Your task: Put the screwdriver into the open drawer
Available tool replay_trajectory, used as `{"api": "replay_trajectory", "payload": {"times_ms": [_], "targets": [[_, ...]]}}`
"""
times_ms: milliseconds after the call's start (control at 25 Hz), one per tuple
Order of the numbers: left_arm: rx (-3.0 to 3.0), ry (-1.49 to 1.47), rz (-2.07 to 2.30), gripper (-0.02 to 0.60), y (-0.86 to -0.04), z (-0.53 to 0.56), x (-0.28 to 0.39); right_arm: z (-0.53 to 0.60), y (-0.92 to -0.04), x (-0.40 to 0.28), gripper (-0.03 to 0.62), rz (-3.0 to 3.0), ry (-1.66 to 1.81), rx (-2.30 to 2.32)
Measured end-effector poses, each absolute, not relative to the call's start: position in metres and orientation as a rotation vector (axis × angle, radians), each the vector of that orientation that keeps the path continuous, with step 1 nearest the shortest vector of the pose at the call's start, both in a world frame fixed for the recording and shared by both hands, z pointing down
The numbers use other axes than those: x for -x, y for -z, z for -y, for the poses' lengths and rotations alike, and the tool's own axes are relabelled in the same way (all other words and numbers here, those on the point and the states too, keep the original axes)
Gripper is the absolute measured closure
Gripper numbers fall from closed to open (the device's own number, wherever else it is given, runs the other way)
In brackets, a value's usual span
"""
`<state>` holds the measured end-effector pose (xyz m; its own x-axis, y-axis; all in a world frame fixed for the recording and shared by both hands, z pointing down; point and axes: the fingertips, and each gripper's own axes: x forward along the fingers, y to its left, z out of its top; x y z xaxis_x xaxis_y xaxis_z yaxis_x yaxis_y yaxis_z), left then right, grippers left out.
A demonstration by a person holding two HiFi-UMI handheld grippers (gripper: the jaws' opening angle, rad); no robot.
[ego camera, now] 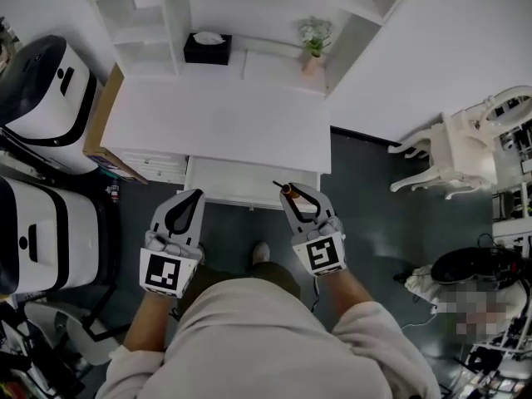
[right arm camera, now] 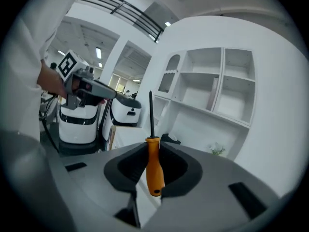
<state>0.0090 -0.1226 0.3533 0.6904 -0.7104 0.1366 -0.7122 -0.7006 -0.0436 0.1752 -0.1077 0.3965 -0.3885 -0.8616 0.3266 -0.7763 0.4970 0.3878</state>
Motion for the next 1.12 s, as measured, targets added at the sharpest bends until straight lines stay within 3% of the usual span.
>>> {"api": "replay_trajectory", "payload": {"times_ms": [440, 1120], "targets": [[-2.806, -0.284, 1.274, 0.577, -0.370, 0.141, -0.002, 0.151, -0.460, -0.161, 0.517, 2.093, 0.356, -0.997], [-2.667, -0.412, 1.350, 0.577, -0.412, 0.141, 0.020, 0.186, -0.620, -0.174, 0.517, 1.936, 0.218, -0.692]]}}
